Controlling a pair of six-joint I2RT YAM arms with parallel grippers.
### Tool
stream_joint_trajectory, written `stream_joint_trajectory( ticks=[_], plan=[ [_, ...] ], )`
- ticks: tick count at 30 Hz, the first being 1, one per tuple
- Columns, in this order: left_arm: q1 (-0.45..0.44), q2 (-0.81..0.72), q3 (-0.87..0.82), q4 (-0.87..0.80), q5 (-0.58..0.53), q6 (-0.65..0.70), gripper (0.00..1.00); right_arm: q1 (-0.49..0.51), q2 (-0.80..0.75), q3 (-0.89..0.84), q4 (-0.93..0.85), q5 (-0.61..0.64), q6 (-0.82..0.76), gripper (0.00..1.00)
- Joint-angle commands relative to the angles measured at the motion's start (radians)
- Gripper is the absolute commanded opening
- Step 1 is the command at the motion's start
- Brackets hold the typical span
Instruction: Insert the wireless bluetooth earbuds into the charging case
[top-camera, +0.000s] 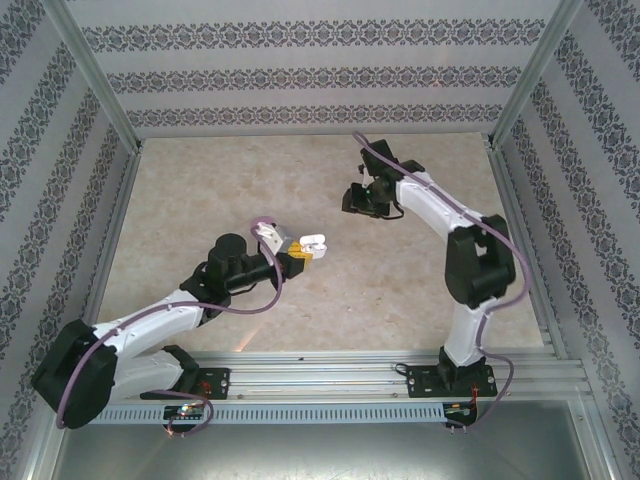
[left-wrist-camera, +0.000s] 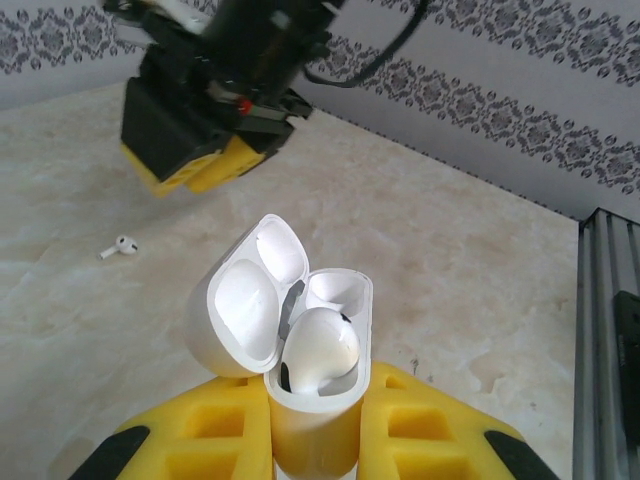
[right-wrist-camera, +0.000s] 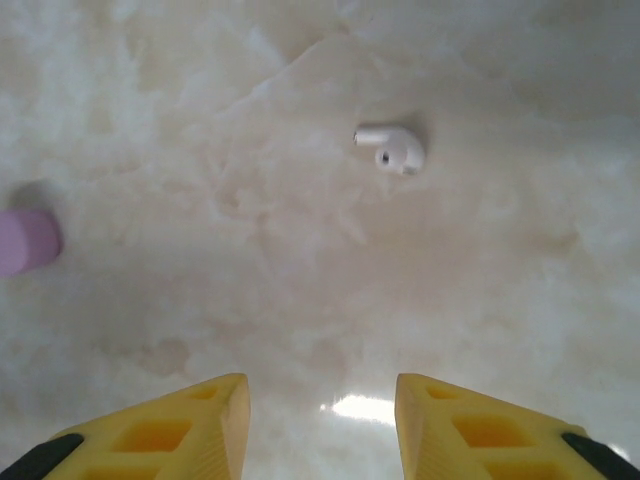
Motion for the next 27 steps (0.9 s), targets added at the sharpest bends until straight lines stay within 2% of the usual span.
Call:
stream_joint_trajectory(
  ticks=[1, 7, 15, 20, 24, 27],
  plan=[
    [0.023, 0.042, 0.013, 0.034, 0.027, 0.019, 0.00, -0.008, 0.117, 0.130, -0.050, 0.054, -0.079, 0.44],
    [0.048, 0.139, 0.052, 0.069, 0.080, 0.006, 0.00, -0.004, 0.342, 0.397, -0.196, 0.164, -0.180, 0.47],
    [0.065, 0.208, 0.075, 0.104, 0.117, -0.016, 0.00, 0.002, 0.483, 0.536, -0.244, 0.176, -0.229, 0.45],
    [0.066, 0.210, 0.076, 0.103, 0.122, -0.023, 0.00, 0.012, 0.493, 0.508, -0.245, 0.162, -0.238, 0.33],
    [0.067, 0.205, 0.077, 0.100, 0.126, -0.026, 0.00, 0.027, 0.442, 0.401, -0.194, 0.159, -0.251, 0.23],
    [0.067, 0.200, 0.082, 0.100, 0.132, -0.032, 0.00, 0.031, 0.401, 0.324, -0.168, 0.150, -0.254, 0.19]
  ],
)
